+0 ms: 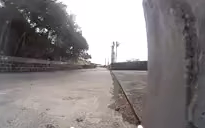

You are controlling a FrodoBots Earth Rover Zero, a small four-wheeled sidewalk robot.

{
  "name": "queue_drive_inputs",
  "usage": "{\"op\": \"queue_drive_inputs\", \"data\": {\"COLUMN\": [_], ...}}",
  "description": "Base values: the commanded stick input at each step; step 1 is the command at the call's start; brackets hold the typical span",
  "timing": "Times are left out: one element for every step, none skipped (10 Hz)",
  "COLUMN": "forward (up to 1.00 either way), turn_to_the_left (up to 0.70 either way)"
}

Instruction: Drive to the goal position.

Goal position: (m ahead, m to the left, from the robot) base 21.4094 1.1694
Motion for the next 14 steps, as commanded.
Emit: {"op": "queue_drive_inputs", "data": {"forward": [0.00,0.00,0.00,0.00,0.00,0.00,0.00,0.00,0.00,0.00,0.00,0.00,0.00,0.00], "turn_to_the_left": [0.00,0.00,0.00,0.00,0.45,0.45,0.42,0.20,0.00,0.00,0.00,0.00,0.00,0.00]}}
